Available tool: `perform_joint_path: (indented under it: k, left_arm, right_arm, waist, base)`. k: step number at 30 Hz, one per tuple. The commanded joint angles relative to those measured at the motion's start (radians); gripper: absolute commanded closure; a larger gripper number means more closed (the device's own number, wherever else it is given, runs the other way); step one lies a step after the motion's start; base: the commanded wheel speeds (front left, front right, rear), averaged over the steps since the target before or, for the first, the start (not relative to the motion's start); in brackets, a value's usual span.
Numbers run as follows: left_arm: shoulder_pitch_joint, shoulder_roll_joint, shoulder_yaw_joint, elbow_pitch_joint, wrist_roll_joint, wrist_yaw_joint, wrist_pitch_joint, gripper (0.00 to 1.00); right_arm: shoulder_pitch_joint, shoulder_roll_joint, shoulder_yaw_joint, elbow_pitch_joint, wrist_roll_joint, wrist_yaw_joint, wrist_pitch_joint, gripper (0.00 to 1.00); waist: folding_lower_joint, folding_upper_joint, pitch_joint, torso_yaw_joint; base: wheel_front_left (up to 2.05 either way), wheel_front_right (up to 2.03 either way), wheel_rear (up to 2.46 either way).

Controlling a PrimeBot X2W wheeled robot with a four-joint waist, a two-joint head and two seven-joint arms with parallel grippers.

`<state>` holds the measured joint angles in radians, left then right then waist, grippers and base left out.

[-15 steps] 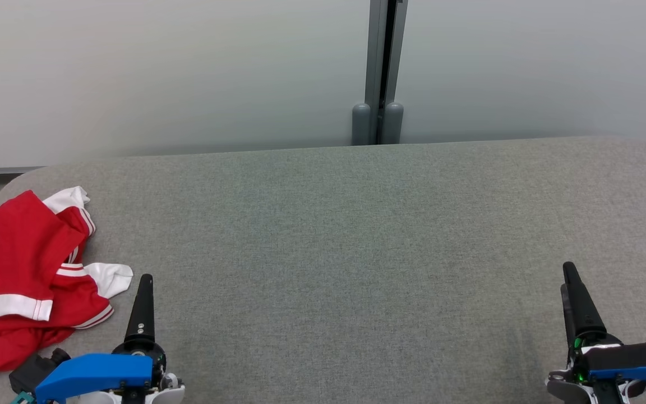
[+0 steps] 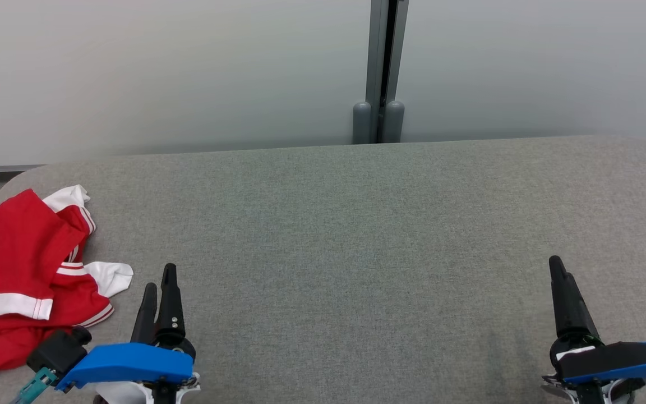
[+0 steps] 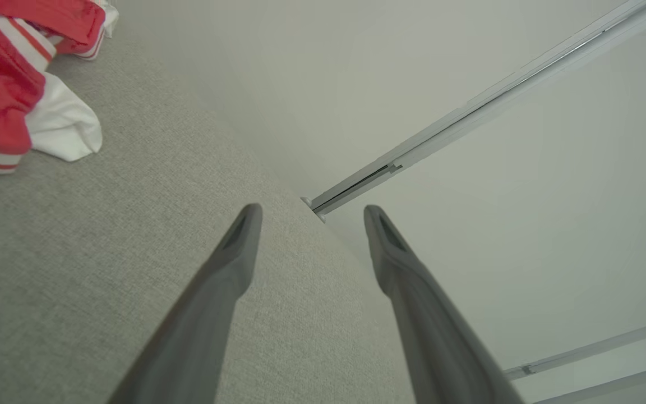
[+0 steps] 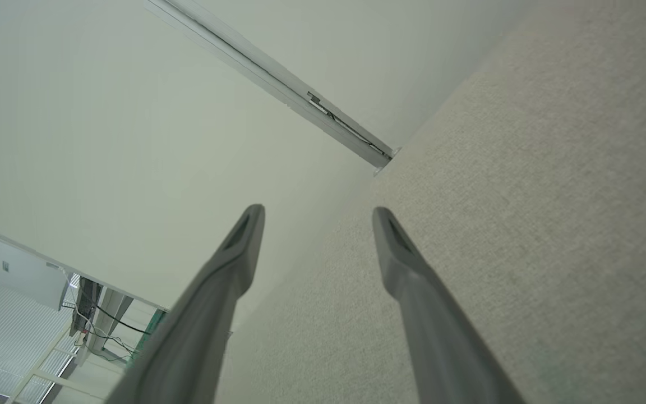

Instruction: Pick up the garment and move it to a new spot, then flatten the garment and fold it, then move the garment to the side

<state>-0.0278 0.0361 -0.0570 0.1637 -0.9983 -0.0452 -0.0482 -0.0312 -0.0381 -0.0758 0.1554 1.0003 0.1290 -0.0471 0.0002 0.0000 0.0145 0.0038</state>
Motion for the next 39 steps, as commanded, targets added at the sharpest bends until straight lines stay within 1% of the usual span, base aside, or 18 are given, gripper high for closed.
perform_joint_path:
  k: [1, 9, 15, 28, 39]
  left_arm:
    - [-0.023, 0.009, -0.011, -0.019, 0.043, 0.006, -0.011, 0.00]
    - [-0.005, 0.011, -0.025, -0.019, 0.203, 0.025, -0.038, 0.00]
    - [0.009, 0.015, -0.031, -0.005, 0.290, 0.029, -0.056, 0.00]
    - [0.017, 0.015, -0.051, 0.031, 0.444, 0.032, -0.094, 0.00]
    - [0.019, 0.016, -0.049, 0.059, 0.551, 0.037, -0.123, 0.00]
  right_arm:
    - [0.000, -0.007, 0.005, -0.024, -0.045, 0.001, -0.012, 0.00]
    - [0.015, -0.008, 0.027, -0.030, -0.193, 0.001, -0.039, 0.00]
    - [0.023, -0.009, 0.049, -0.025, -0.315, 0.001, -0.058, 0.00]
    - [0.033, -0.011, 0.063, 0.005, -0.511, 0.002, -0.095, 0.00]
    - [0.037, -0.012, 0.068, 0.016, -0.641, 0.002, -0.124, 0.00]
  waist:
    - [-0.0001, 0.0000, 0.000, 0.000]
    - [-0.0001, 0.0000, -0.002, 0.002]
    - [-0.0001, 0.0000, -0.002, 0.002]
    - [-0.0001, 0.0000, 0.000, 0.002]
    - [-0.0001, 0.0000, 0.003, 0.002]
  base:
    - [0.00, 0.00, 0.00]
    - [0.00, 0.00, 0.00]
    - [0.00, 0.00, 0.00]
    - [0.00, 0.00, 0.00]
    - [0.00, 0.00, 0.00]
